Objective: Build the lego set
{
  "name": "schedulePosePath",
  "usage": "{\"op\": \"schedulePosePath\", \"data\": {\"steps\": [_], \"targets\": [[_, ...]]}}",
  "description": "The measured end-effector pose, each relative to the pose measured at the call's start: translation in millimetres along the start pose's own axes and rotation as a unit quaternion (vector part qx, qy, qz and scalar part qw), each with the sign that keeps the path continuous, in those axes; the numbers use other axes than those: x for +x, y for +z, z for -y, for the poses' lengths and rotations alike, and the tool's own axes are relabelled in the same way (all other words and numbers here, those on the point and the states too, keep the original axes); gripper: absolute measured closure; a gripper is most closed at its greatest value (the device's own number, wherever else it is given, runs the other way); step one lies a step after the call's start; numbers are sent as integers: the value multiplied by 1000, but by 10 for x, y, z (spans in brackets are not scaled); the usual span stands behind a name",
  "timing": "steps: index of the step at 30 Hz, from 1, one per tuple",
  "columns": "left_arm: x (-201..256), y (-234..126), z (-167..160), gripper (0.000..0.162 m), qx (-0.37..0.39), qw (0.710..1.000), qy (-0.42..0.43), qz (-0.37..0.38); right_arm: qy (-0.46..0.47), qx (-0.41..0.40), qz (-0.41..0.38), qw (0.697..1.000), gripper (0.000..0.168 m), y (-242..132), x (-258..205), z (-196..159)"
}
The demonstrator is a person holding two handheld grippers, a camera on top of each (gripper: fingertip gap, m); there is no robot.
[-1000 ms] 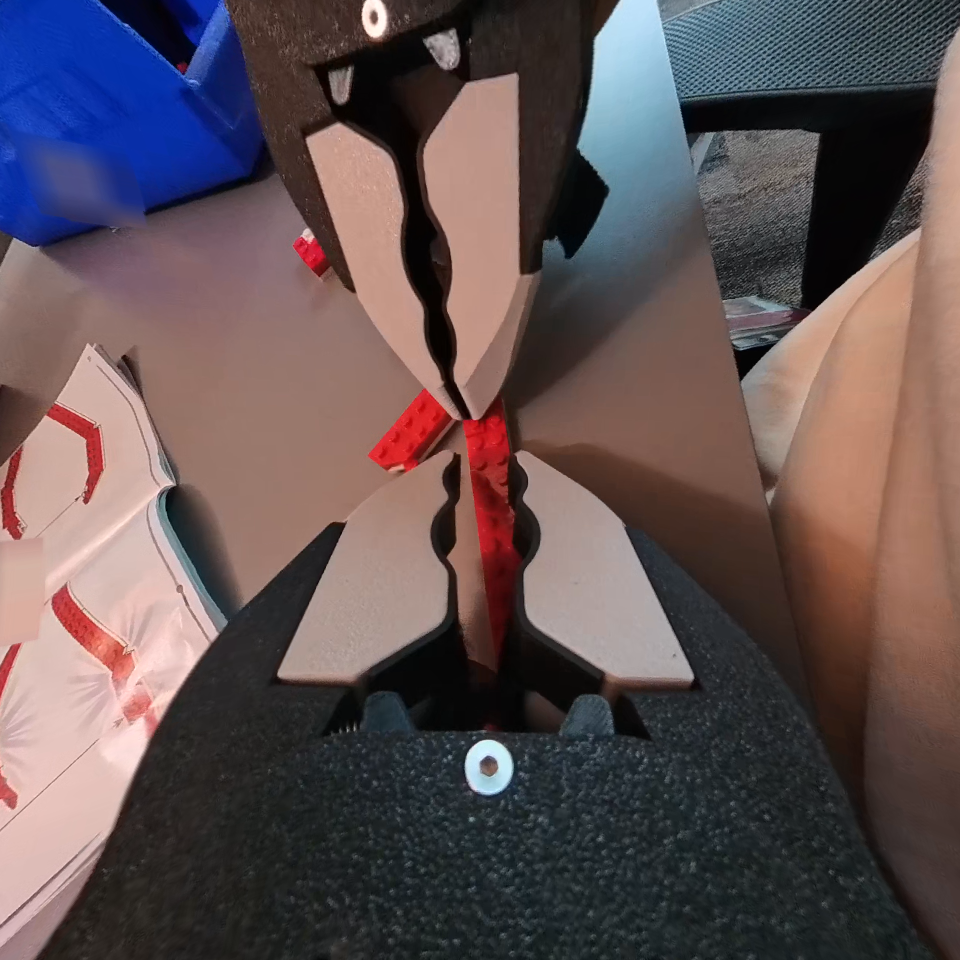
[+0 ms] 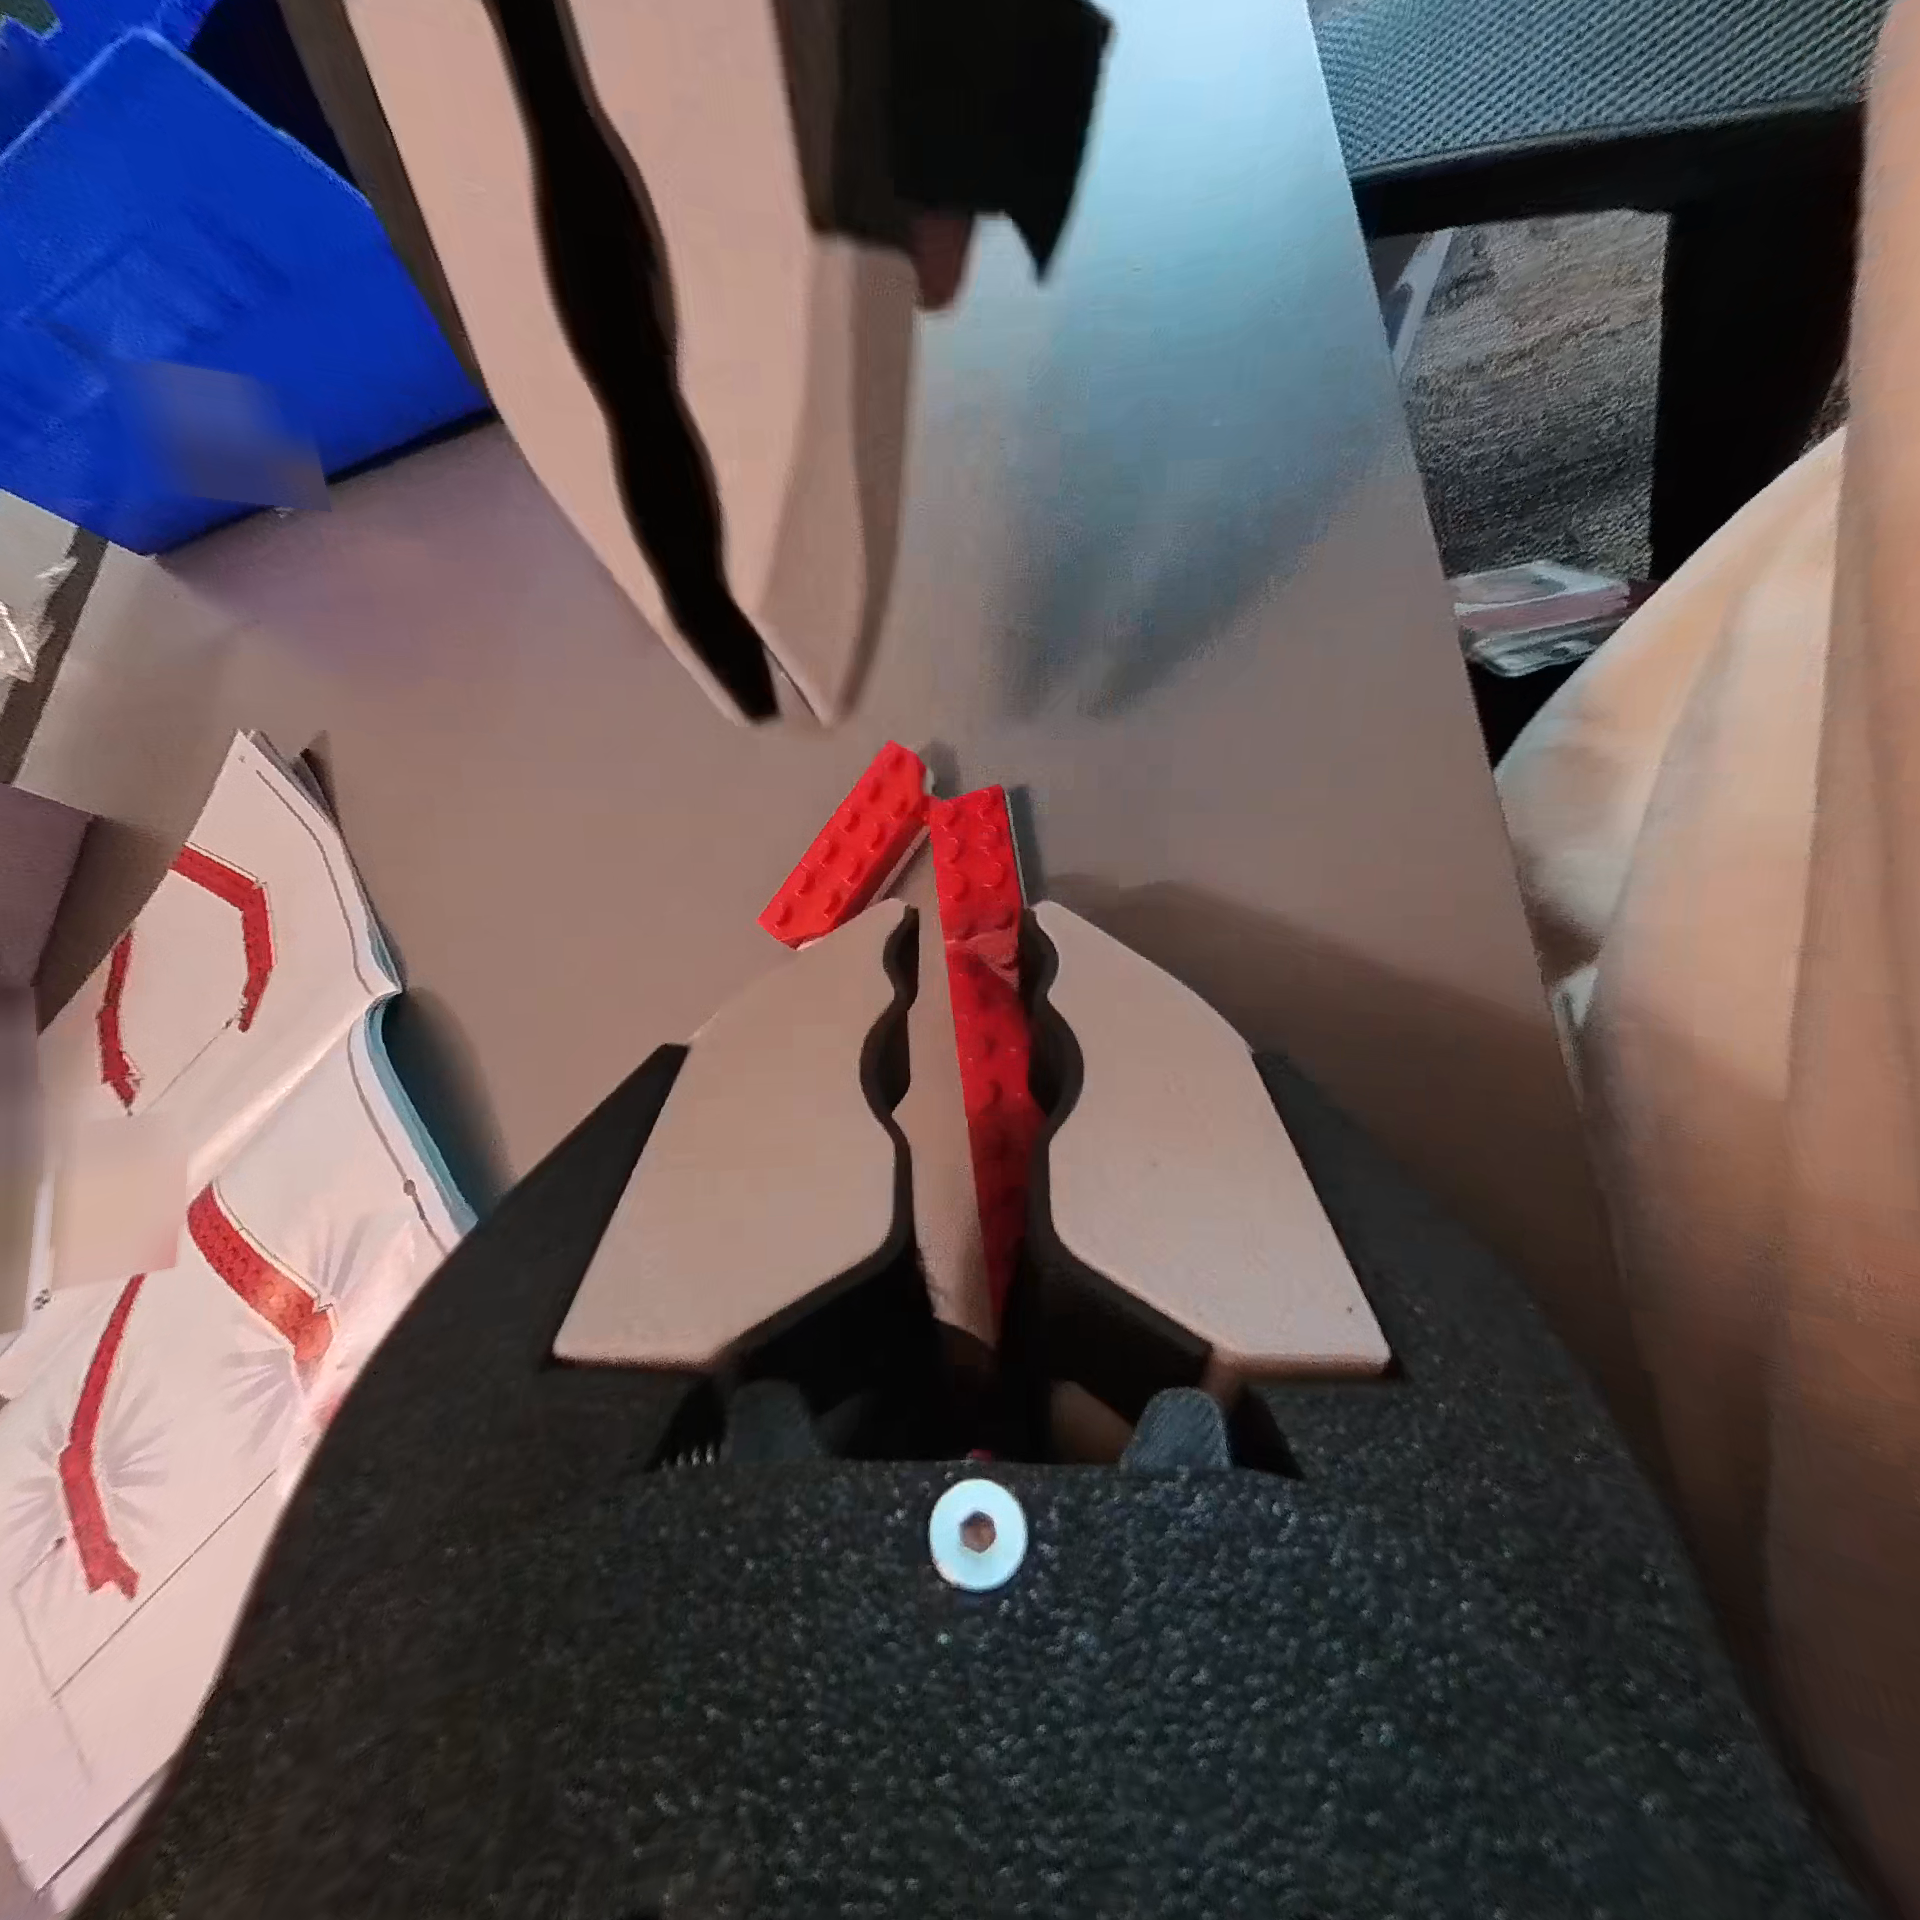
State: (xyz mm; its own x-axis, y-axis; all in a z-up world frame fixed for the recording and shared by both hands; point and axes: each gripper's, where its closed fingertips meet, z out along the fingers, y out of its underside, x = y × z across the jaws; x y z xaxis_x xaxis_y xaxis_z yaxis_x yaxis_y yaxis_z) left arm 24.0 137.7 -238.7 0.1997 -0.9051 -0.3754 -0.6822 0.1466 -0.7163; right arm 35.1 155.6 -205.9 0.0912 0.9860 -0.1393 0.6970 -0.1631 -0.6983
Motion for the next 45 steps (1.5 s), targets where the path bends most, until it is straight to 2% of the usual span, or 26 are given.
{"op": "schedulePosePath", "data": {"steps": [1,4,8,11,13,19,25,27,33,36,38,41,45], "targets": [[-5,-19,2,143,-6,1000,5,2,7,5,-18,1000,157,-74,67,-31],[-49,-70,-25,142,-27,999,21,16,31,-8,-31,999,161,-134,137,-209],[-36,-67,-58,143,-42,999,21,18,46,-28,-17,998,164,35,125,-371],[-19,-47,-49,140,-43,999,23,15,46,-37,-17,998,158,122,155,-416],[-25,-29,-42,140,-39,999,20,18,48,-29,-7,998,147,147,137,-385],[-36,-7,-40,141,-22,1000,-2,19,58,-25,9,998,140,209,89,-386],[-29,8,-42,143,-2,999,-34,15,76,-13,-25,997,135,183,21,-426],[-31,13,-51,143,-6,999,-33,16,78,-15,-42,996,136,176,3,-445],[-21,32,-76,146,-20,999,-37,19,96,5,-30,995,144,227,-143,-422],[56,5,-59,142,-23,999,-46,-10,102,2,-1,995,145,190,-196,-445],[15,-87,-100,135,-44,999,-21,-3,97,-3,6,995,144,124,-207,-464],[-231,-335,-227,132,-81,996,16,37,77,4,-20,997,143,25,-151,-354],[-521,-573,-370,132,-75,994,-46,67,3,4,-25,1000,138,266,-269,19]]}}
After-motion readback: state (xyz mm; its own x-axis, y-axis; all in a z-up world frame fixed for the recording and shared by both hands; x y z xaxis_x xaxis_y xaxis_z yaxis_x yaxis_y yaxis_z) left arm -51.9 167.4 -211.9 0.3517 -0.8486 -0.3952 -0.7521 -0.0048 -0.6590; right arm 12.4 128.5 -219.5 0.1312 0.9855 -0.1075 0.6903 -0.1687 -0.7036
